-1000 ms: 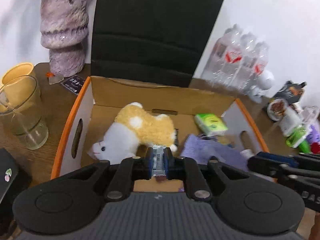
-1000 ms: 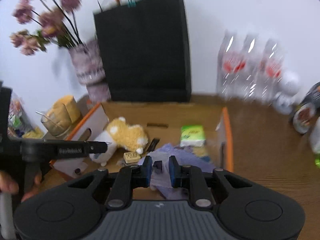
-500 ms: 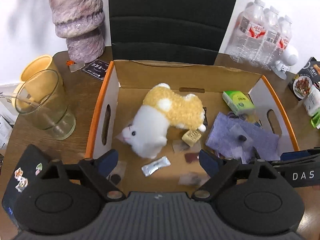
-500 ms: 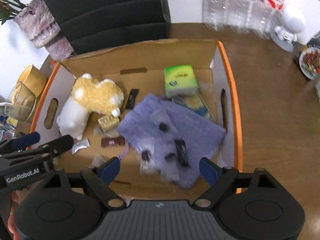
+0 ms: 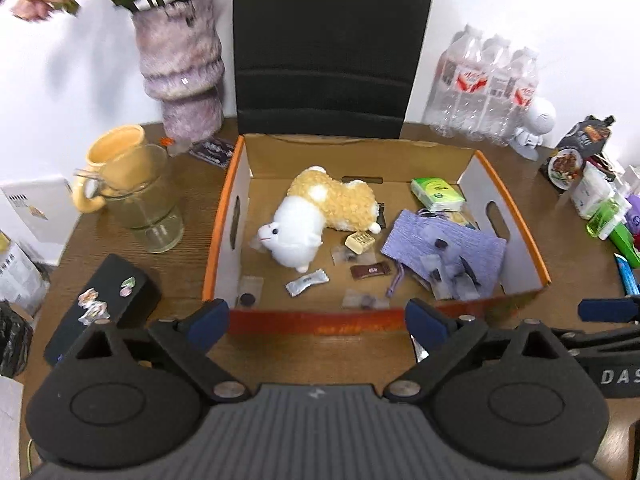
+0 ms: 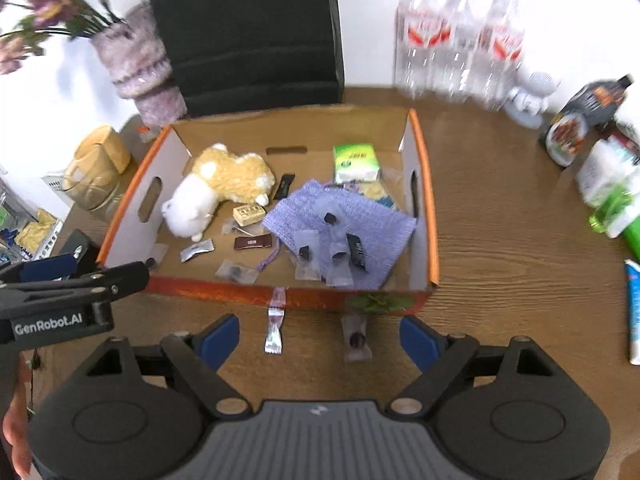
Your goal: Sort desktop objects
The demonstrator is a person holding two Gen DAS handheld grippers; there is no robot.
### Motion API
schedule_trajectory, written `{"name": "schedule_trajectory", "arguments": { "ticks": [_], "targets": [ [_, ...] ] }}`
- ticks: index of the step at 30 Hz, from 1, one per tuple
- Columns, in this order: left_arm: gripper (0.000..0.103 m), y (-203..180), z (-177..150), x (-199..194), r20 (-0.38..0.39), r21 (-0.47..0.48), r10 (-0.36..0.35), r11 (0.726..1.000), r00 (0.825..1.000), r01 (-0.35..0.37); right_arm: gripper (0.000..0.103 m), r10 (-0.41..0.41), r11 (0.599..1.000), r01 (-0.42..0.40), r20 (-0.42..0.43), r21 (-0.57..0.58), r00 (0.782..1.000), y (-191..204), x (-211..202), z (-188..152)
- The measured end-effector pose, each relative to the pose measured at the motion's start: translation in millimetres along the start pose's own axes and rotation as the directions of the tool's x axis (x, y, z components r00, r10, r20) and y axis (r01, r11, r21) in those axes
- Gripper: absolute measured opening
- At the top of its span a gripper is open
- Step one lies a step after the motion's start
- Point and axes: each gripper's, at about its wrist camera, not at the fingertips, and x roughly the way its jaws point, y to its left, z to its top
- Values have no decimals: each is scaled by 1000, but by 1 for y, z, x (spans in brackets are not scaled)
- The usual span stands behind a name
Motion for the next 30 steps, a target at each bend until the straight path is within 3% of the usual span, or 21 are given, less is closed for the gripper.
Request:
{"name": "schedule_trajectory", "arguments": {
  "ticks": [3, 6, 12, 14, 17, 25, 30],
  "targets": [
    [103, -5, -31, -28, 93, 19, 25, 999, 995, -27, 93, 8, 1000, -6, 129, -15, 992, 1, -25, -35],
    [103, -7, -70, -48, 167, 31, 38, 999, 985, -44, 96, 18, 1000, -12, 254, -27, 967, 2, -38, -80],
    [103, -7, -161, -44, 258, 25, -14, 1000, 966, 8, 102, 8, 998, 16, 408, -54, 913, 8, -26, -167],
    [103, -6, -187, -36, 269, 35, -18, 999, 963, 9, 102, -12, 997, 41, 417, -60, 909, 10, -15, -186],
    [103, -1, -205, -26, 246, 37, -36, 999, 969, 27, 102, -30, 996, 62, 392, -69, 920, 12, 0, -203],
    [103, 4, -213, -6, 223, 34, -16, 999, 975, 9, 102, -13, 997, 37, 362, -61, 932, 9, 21, -221],
    [103, 0, -218, 1, 213, 57, -4, 998, 977, -8, 102, -43, 995, 71, 344, -67, 938, 9, 31, -223]
  ]
}}
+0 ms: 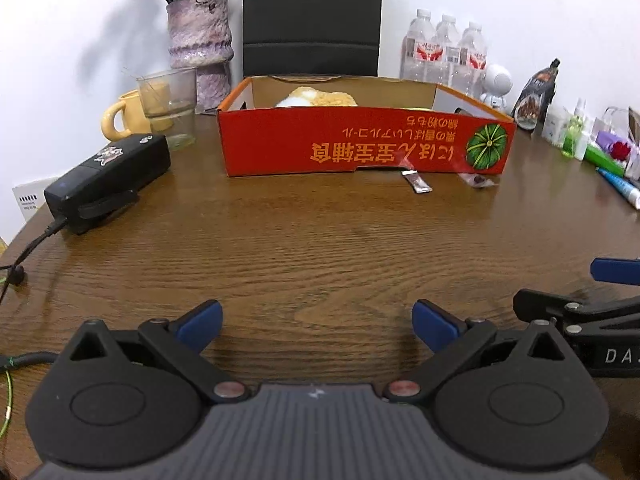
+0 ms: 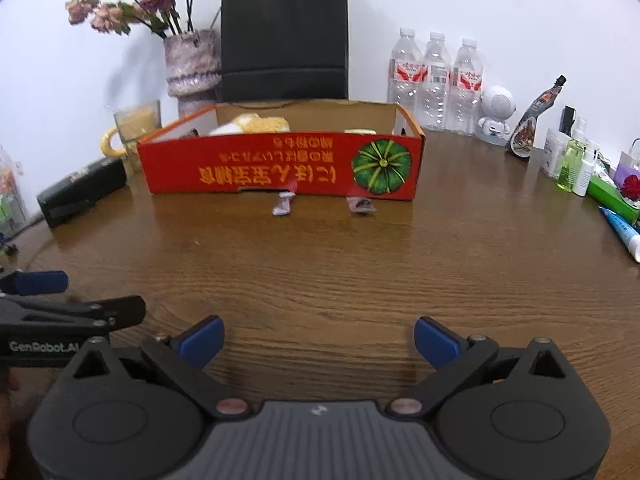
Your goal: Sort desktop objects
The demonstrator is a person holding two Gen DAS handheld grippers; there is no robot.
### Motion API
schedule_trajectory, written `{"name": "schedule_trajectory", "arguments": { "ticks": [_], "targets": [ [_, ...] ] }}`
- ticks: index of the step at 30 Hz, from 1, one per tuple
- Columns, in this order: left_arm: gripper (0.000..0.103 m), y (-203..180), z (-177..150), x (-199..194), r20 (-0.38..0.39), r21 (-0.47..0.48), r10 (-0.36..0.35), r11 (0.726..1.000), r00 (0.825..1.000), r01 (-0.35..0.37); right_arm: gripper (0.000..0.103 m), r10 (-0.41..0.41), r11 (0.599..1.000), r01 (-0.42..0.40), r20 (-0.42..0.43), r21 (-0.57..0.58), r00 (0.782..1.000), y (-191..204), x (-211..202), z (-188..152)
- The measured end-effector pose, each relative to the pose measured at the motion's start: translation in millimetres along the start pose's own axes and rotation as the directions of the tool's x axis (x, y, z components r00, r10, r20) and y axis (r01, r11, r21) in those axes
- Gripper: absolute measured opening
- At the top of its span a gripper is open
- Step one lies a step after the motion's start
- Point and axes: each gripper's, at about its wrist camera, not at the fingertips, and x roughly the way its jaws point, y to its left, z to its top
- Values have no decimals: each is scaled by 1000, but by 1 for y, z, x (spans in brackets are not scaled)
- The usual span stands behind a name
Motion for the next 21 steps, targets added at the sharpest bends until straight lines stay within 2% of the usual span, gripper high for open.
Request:
{"name": "schedule_trajectory", "arguments": {
  "ticks": [11, 21],
  "targets": [
    [103, 0, -2, 5, -20, 4, -17, 1000, 1000, 17, 102, -13, 1000, 13, -20, 26, 1000, -4, 7, -1],
    [103, 0, -1, 5, -22, 6, -18, 1000, 1000, 18, 102, -3, 998, 3, -3, 61, 1000, -9, 6, -3]
  ]
}}
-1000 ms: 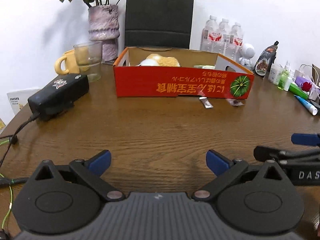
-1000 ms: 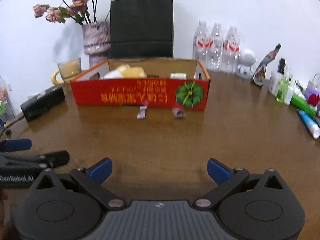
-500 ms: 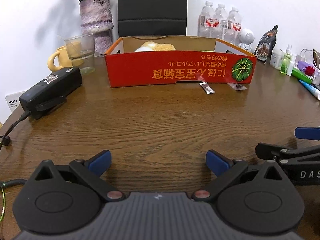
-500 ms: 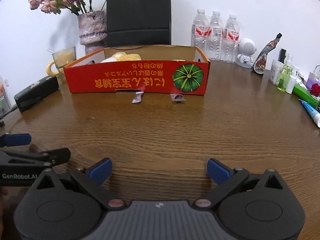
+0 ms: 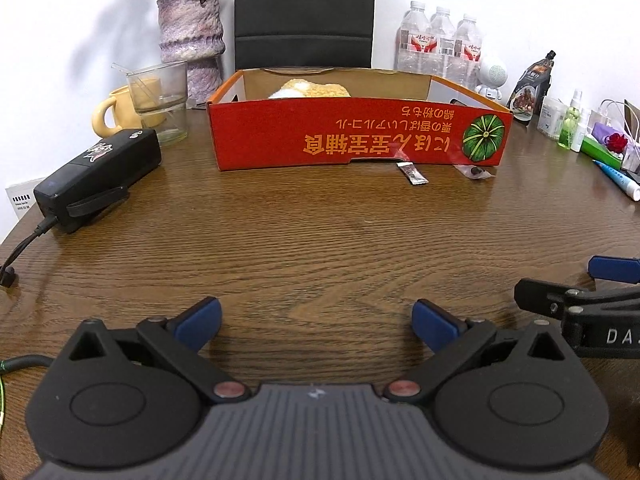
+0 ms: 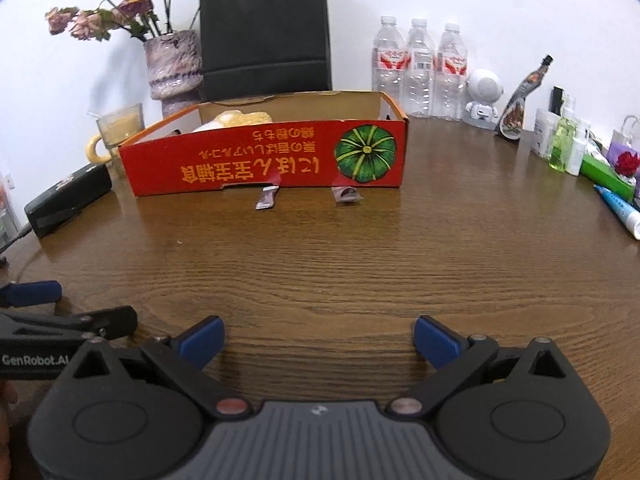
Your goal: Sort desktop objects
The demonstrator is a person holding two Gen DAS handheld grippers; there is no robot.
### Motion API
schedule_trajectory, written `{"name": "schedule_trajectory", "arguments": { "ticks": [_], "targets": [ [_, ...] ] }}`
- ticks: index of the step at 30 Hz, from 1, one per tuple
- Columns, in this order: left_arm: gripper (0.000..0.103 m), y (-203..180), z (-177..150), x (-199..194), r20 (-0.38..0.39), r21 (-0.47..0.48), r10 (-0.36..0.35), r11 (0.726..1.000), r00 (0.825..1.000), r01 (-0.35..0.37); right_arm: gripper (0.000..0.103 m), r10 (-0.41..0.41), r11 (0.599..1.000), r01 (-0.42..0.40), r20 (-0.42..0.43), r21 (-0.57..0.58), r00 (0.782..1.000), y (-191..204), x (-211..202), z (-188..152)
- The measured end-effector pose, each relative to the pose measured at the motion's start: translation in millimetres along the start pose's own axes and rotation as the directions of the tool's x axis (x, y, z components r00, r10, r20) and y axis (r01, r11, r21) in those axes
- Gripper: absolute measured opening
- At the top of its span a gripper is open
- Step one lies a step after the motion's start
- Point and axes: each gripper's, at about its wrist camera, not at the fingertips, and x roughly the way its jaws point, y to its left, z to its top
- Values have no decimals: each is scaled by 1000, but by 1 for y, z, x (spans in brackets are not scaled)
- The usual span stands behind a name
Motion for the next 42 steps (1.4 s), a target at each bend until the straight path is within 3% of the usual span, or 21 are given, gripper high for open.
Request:
{"name": "schedule_trajectory", "arguments": {
  "ticks": [42],
  "targets": [
    [103, 0, 0, 0, 1, 0, 3, 1000, 1000, -3, 103, -37, 999, 36, -16, -23, 999, 5, 3, 0]
  ]
}}
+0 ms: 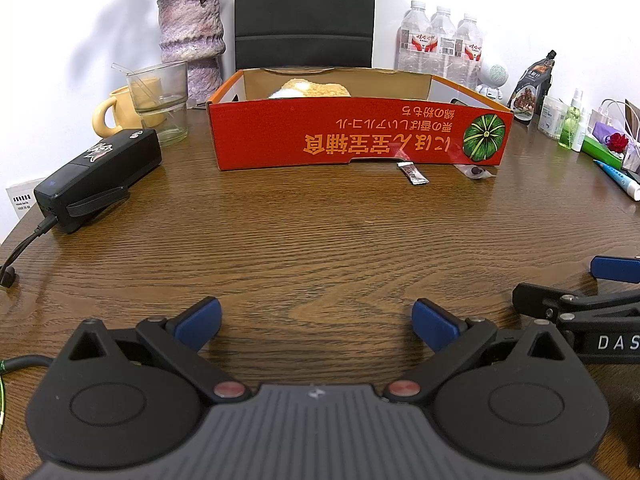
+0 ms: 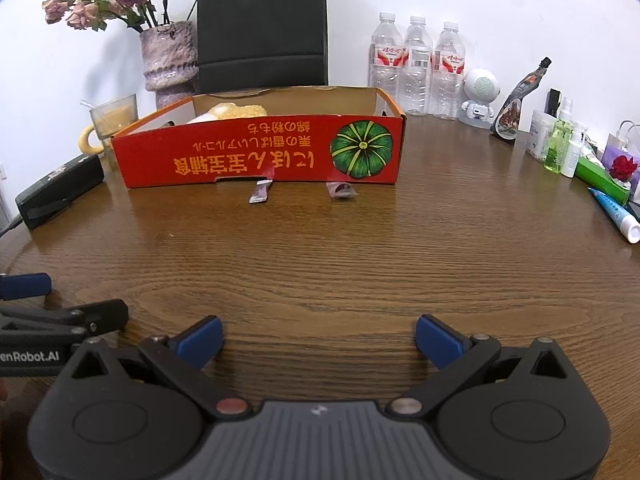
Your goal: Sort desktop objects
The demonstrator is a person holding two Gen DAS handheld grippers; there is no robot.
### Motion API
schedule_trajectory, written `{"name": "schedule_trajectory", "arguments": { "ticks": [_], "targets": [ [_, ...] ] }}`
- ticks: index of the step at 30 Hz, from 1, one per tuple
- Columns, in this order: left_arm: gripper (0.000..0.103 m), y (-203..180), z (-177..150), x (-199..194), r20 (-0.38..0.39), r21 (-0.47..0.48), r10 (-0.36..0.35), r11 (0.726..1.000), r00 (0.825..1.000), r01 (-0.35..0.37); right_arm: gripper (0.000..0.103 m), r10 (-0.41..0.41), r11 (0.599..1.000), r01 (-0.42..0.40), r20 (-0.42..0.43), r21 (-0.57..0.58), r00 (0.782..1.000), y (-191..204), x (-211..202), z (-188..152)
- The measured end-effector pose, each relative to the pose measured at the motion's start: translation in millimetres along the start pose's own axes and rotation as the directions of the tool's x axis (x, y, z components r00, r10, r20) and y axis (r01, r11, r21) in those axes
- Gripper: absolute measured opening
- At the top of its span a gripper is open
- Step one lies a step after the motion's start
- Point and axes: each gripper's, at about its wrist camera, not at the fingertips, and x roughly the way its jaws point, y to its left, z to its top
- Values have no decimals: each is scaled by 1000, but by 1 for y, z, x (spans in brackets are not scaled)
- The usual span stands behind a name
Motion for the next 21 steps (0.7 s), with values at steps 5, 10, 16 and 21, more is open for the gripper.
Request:
{"name": "schedule_trajectory", "arguments": {
  "ticks": [5, 10, 16, 21],
  "targets": [
    [103, 1, 12, 0, 8, -42, -14, 999, 1000, 14, 103, 7, 1000, -7, 8, 12, 1000, -3, -1, 0],
    [103, -2, 58, 19, 30, -107, -99, 989, 995, 102, 103, 51, 994, -60, 104, 87, 993, -32, -7, 25],
    [83, -33, 101, 80, -37, -51, -128, 991, 991, 126, 80, 88, 993, -91, 33, 71, 996, -59, 46, 81],
    [69, -50, 119, 108, -52, 4, -146, 989, 988, 147, 70, 112, 994, -112, 2, 8, 994, -54, 81, 100]
  ]
}}
